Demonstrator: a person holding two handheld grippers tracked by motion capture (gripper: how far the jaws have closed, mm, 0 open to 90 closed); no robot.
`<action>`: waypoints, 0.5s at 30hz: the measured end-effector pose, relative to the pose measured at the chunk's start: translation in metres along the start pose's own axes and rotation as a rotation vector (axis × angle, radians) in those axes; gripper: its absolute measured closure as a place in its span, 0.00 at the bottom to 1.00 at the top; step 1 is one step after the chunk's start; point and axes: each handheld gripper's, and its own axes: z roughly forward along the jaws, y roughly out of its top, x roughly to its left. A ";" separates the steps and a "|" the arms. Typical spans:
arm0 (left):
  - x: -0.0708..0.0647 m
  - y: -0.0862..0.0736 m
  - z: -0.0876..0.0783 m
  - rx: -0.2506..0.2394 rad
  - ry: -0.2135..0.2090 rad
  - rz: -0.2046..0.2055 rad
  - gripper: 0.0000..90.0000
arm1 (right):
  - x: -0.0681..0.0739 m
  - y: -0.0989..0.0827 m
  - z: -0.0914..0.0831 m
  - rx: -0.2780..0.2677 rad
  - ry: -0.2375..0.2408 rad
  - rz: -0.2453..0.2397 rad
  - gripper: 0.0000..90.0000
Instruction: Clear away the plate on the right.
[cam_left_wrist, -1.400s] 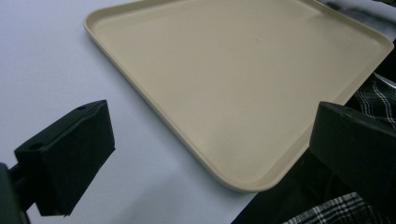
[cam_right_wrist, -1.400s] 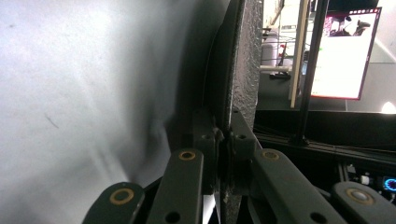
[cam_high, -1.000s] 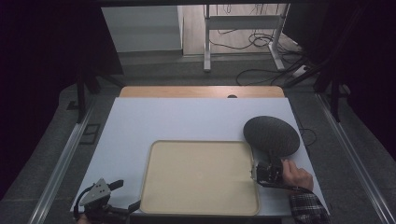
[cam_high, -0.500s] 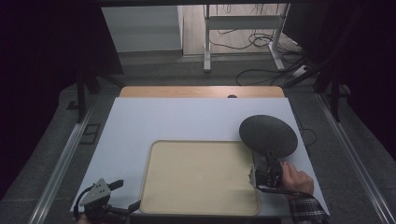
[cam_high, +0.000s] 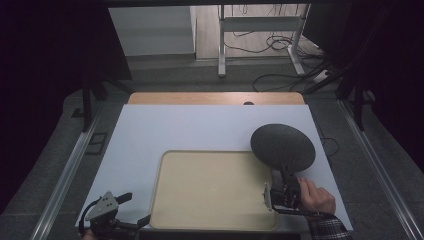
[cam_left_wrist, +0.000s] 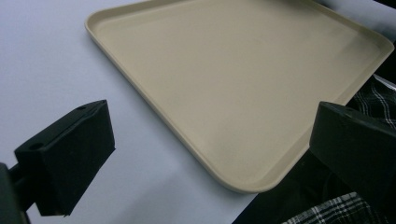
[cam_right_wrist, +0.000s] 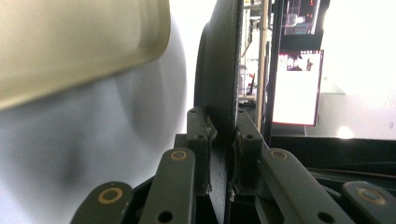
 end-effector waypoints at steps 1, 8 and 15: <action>0.000 0.000 0.000 0.001 0.001 0.001 0.00 | 0.000 0.003 -0.003 -0.014 0.005 -0.005 0.89; 0.000 0.000 0.000 0.000 -0.001 -0.001 0.00 | 0.004 0.007 -0.007 -0.016 0.019 -0.011 0.89; 0.000 0.000 0.000 0.003 -0.002 0.001 0.00 | 0.006 0.015 -0.020 -0.007 0.017 -0.050 0.89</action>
